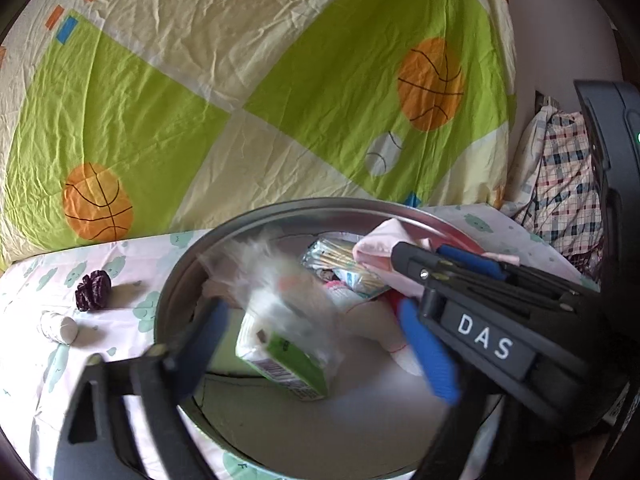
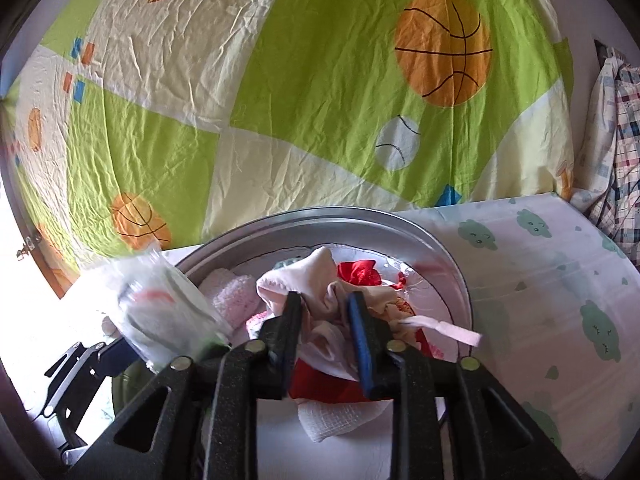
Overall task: Organize soft objects
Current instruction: 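Open both tools to drop the plastic bag and pink cloth into the tin, then move both tools back toward the bandage roll and purple scrunchie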
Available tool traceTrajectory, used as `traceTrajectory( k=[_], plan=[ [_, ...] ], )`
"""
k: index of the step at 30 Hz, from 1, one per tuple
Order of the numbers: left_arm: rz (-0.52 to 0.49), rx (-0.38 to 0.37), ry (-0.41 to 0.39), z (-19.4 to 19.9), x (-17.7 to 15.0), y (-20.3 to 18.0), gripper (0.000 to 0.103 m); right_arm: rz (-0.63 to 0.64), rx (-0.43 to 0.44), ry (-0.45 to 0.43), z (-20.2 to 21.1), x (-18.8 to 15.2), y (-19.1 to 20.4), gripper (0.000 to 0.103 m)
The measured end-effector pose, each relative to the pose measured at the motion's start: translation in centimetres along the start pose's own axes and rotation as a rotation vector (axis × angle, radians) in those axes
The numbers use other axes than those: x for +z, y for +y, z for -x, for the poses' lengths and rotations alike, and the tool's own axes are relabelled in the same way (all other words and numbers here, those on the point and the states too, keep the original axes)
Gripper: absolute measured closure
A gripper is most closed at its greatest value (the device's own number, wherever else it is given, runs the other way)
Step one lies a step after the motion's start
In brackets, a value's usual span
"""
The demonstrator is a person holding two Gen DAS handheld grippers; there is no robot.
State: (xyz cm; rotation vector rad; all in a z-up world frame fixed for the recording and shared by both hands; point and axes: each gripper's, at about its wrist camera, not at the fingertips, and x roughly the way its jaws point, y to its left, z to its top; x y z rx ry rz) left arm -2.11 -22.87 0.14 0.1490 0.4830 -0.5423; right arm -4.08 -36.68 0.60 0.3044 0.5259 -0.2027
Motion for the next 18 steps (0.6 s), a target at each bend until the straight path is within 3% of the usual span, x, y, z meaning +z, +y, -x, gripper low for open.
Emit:
traceTrajectory(
  k=[2, 4, 8, 12, 18],
  plan=[
    [-0.019, 0.026, -0.071, 1.3, 0.1, 0.1, 0.0, -0.019, 0.038, -0.026, 0.8, 0.0, -0.1, 0.034],
    [-0.034, 0.05, -0.111, 2.2, 0.3, 0.0, 0.0, -0.041, 0.053, -0.088, 2.0, 0.1, -0.4, 0.023],
    [-0.026, 0.09, -0.119, 2.2, 0.3, 0.5, 0.0, -0.106, 0.035, -0.186, 4.0, -0.1, -1.4, 0.021],
    [0.0, 0.125, -0.099, 1.8, 0.1, 1.3, 0.0, -0.183, 0.006, -0.21, 4.7, -0.5, -2.5, 0.021],
    [0.01, 0.169, -0.112, 2.4, -0.5, 2.3, 0.0, -0.193, -0.057, -0.243, 5.4, -1.0, -2.7, 0.021]
  ],
)
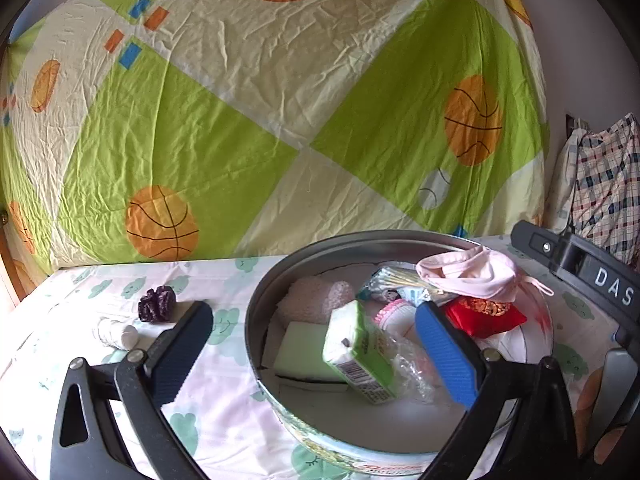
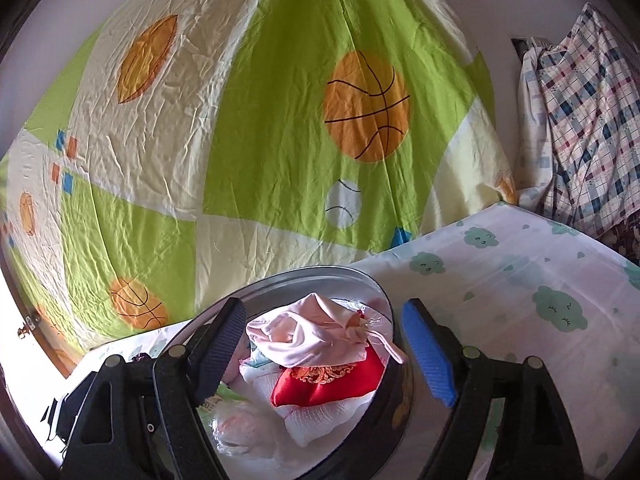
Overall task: Organize soft objects
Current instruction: 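Move both tools back toward the bandage roll and purple scrunchie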
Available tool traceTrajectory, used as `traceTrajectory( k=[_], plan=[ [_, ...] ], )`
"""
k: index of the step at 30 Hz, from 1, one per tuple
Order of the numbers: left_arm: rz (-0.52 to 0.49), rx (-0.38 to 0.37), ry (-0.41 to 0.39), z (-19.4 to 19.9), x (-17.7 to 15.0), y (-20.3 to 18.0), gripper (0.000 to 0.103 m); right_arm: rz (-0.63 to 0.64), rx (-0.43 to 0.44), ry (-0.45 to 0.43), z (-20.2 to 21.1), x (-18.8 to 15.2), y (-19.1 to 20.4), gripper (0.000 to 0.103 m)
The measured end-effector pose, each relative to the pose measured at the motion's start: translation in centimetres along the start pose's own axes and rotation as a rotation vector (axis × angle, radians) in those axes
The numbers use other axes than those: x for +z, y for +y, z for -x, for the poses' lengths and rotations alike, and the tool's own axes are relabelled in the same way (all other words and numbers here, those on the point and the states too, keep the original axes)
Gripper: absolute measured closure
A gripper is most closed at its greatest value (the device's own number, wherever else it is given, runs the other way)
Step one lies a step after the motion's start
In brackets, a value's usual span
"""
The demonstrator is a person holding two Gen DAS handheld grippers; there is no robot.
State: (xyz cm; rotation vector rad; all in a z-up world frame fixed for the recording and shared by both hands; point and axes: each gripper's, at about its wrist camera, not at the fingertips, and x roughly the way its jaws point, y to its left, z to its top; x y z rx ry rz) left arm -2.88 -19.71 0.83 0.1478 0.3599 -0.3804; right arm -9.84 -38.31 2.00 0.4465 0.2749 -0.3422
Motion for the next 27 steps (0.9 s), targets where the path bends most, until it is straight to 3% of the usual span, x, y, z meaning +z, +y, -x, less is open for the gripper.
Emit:
traceTrajectory(
  k=[11, 27],
  plan=[
    [-0.009, 0.088, -0.037, 0.7, -0.5, 1.7, 0.0, 0.163, -0.111, -0.206, 3.2, -1.3, 3.1, 0.021],
    [0.023, 0.075, -0.01, 1.0, -1.1, 3.0, 0.0, 0.174, -0.135, -0.205, 4.4, -2.5, 4.1, 0.02]
  ],
)
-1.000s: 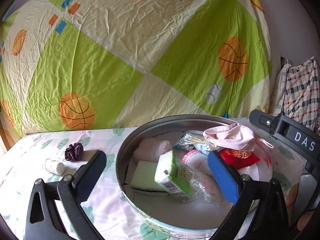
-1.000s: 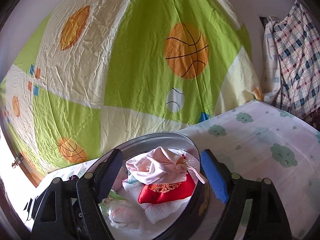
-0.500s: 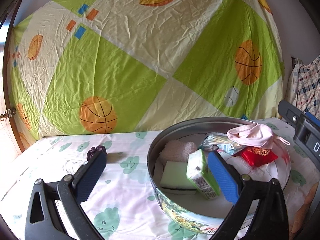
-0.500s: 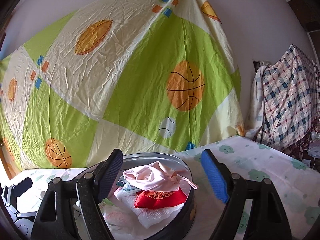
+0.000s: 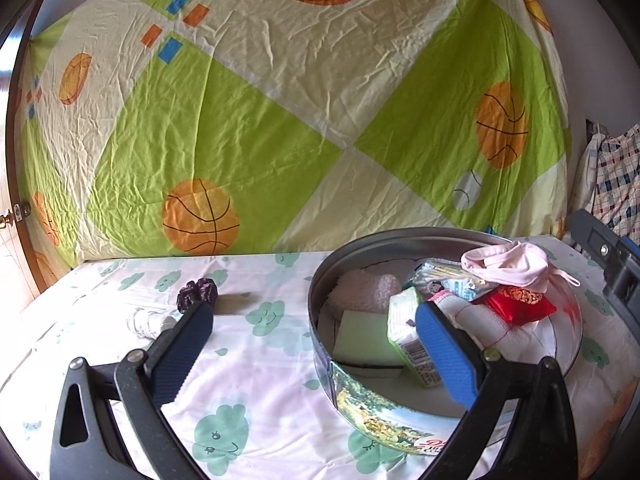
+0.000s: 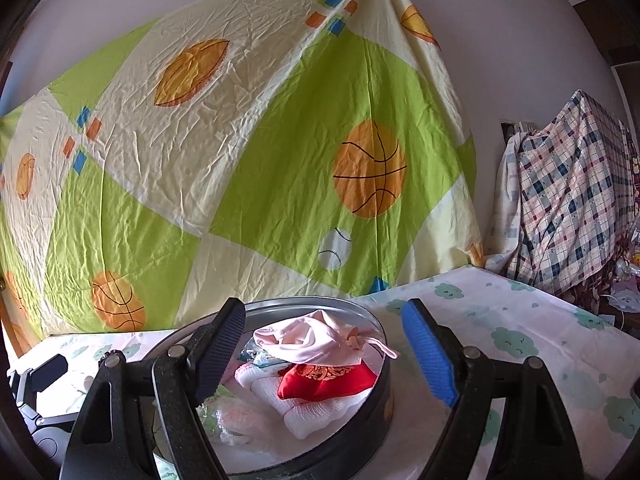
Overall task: Organize soft objects
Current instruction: 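Move both tools back toward the bandage roll and purple scrunchie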
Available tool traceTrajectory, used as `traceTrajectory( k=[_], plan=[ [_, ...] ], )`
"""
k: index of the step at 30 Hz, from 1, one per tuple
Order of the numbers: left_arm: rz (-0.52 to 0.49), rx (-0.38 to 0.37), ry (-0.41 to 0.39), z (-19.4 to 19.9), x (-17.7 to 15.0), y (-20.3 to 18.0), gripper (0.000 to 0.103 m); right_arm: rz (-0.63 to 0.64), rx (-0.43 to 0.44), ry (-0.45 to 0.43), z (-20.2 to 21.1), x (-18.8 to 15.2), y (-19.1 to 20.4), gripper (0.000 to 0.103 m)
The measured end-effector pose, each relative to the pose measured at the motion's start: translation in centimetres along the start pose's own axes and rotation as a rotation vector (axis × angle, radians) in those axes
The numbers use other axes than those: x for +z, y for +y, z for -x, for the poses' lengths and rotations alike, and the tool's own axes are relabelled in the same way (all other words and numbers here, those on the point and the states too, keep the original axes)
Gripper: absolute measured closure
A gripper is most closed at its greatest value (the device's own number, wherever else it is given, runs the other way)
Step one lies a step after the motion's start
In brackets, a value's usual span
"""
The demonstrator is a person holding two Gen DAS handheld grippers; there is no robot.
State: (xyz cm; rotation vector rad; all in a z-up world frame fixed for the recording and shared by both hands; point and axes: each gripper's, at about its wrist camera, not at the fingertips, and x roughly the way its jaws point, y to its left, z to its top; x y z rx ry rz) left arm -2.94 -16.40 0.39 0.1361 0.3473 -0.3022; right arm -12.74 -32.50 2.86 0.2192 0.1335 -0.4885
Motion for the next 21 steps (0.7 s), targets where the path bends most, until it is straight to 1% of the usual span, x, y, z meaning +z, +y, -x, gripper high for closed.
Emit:
traceTrajectory(
  k=[8, 12, 16, 21],
  plan=[
    [0.013, -0.006, 0.012, 0.3, -0.3, 1.2, 0.0, 0.006, -0.01, -0.031, 1.7, -0.2, 0.7, 0.02],
    [0.02, -0.006, 0.017, 0.4, -0.4, 2.0, 0.0, 0.022, -0.024, -0.061, 2.6, -0.3, 1.3, 0.02],
    [0.012, 0.004, 0.019, 0.4, -0.5, 2.8, 0.0, 0.009, -0.025, -0.069, 3.1, -0.5, 1.8, 0.02],
    [0.003, 0.023, 0.013, 0.4, -0.6, 4.1, 0.0, 0.031, -0.024, -0.083, 3.7, -0.7, 3.2, 0.02]
  ],
)
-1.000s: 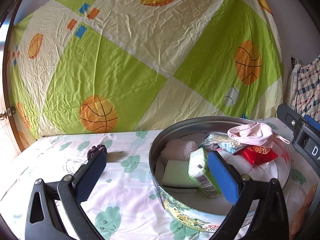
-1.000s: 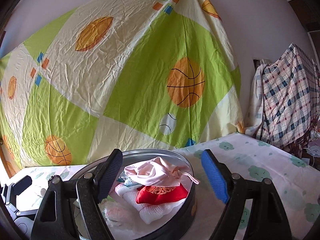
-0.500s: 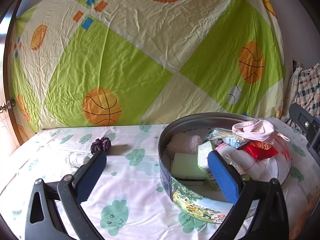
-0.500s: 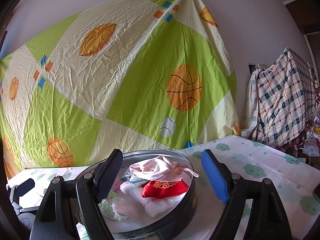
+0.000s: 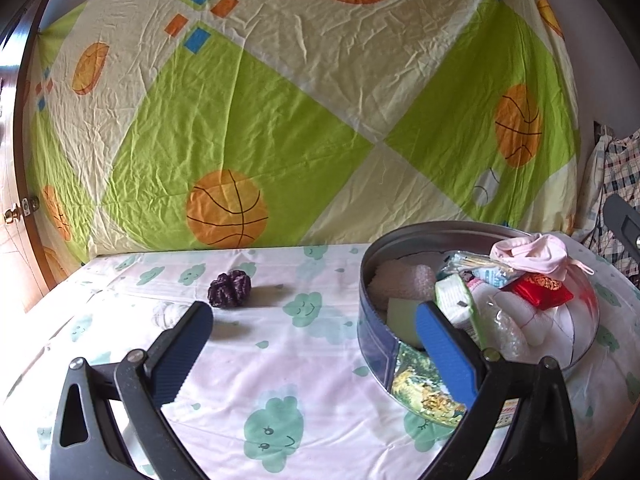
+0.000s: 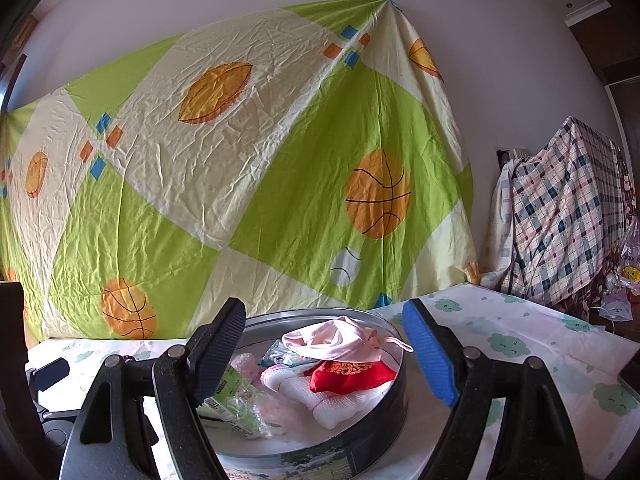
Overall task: Organize soft objects
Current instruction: 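Move both tools back toward the bandage roll and purple scrunchie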
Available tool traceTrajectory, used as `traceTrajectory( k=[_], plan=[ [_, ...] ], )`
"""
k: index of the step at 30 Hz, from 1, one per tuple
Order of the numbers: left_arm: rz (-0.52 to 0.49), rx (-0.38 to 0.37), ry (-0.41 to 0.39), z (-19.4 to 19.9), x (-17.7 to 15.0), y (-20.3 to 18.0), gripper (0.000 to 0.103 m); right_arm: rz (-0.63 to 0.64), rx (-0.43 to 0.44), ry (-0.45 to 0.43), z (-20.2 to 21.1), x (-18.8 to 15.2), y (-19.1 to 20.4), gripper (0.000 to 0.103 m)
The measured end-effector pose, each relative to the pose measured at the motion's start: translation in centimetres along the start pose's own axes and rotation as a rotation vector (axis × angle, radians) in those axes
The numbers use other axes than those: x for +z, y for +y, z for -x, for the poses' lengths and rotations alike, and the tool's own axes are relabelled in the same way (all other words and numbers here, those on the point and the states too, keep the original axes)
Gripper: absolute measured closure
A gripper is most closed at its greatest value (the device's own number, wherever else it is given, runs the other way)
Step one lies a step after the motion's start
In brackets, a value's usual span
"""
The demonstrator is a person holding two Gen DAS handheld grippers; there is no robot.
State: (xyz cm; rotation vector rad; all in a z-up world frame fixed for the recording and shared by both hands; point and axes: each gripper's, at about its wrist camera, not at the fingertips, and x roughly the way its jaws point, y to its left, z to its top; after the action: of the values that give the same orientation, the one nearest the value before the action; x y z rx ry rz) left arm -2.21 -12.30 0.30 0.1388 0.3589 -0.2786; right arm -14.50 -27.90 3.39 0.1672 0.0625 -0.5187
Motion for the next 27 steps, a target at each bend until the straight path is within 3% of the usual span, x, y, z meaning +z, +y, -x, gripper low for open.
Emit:
traceTrajectory(
  k=[27],
  plan=[
    [0.012, 0.108, 0.048, -3.1, 0.0, 9.5, 0.0, 0.003, 0.123, 0.076, -0.4, -2.2, 10.2, 0.02]
  ],
)
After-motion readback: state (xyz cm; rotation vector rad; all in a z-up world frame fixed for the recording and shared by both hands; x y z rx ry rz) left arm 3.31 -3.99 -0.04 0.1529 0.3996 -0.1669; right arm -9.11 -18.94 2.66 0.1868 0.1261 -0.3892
